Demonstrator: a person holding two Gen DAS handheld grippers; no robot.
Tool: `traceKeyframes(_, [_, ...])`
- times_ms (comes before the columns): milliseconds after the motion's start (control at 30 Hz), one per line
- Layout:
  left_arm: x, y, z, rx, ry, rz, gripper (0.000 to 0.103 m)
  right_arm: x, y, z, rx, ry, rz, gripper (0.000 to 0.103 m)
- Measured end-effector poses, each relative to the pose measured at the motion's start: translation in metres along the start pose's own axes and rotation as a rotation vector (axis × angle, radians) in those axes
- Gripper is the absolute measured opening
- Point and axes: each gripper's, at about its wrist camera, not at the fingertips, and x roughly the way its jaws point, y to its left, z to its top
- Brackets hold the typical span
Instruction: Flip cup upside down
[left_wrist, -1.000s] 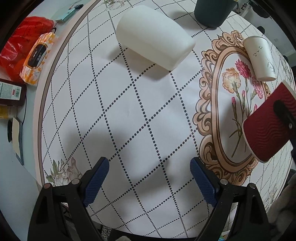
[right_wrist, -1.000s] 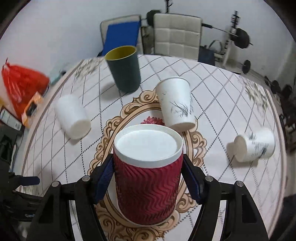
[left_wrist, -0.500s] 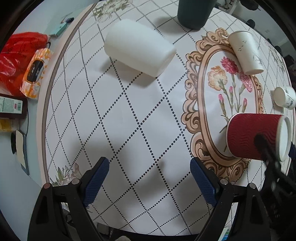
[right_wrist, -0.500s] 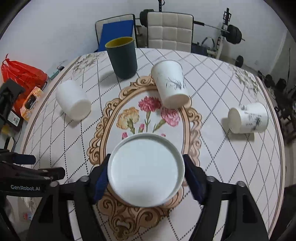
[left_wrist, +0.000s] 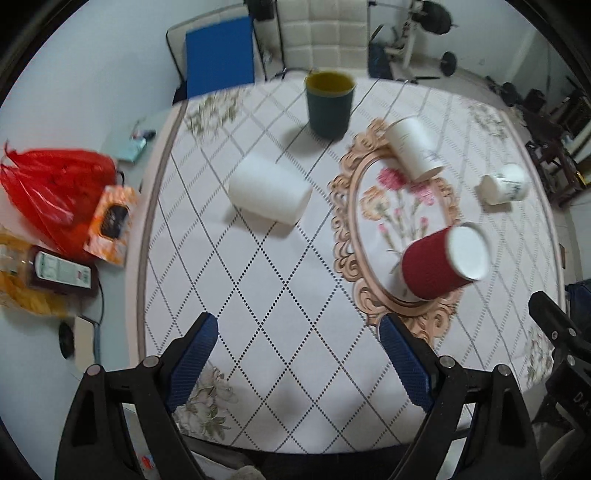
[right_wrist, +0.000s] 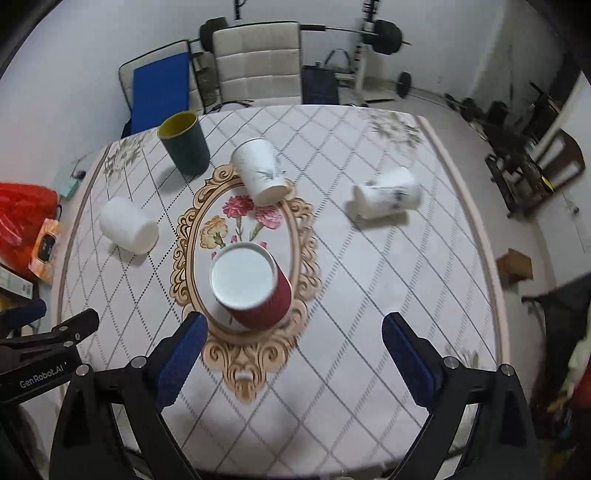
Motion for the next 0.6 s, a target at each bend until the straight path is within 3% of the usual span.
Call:
traceKeyframes(267, [-0.077, -0.015, -0.021, 0.002, -0.129, 0.007, 0.09, -0.082, -0.018, -0.016, 0.005, -0.072, -0.031, 0.098])
traceKeyframes(600, [-0.173, -0.029, -0.059, -0.039, -0.25, 0.015, 0.09, -0.204, -0.041, -0.037, -0.038, -0.208, 0.029, 0.101])
